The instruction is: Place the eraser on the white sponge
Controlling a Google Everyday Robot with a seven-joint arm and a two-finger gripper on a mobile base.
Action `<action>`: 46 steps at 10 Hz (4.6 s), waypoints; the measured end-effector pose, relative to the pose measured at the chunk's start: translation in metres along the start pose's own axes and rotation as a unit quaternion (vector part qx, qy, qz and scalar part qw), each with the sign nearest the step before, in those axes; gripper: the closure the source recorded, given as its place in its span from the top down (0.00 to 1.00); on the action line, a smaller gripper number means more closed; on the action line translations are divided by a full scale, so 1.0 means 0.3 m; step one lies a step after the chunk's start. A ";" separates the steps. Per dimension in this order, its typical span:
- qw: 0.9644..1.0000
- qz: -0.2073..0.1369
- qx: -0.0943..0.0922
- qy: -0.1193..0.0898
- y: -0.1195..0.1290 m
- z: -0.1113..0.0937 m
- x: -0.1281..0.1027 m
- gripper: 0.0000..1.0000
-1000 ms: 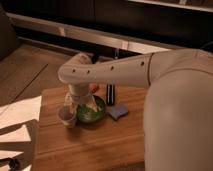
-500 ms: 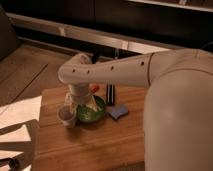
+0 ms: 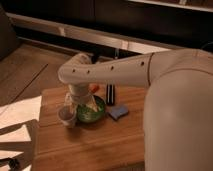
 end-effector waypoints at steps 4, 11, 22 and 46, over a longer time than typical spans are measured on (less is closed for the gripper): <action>1.000 0.000 0.000 0.000 0.000 0.000 0.000 0.65; 0.992 -0.056 0.018 -0.109 -0.161 -0.133 -0.346 0.65; 0.982 -0.082 0.060 -0.157 -0.300 -0.096 -0.528 0.65; 0.993 -0.084 0.006 -0.087 -0.532 0.478 -0.804 0.65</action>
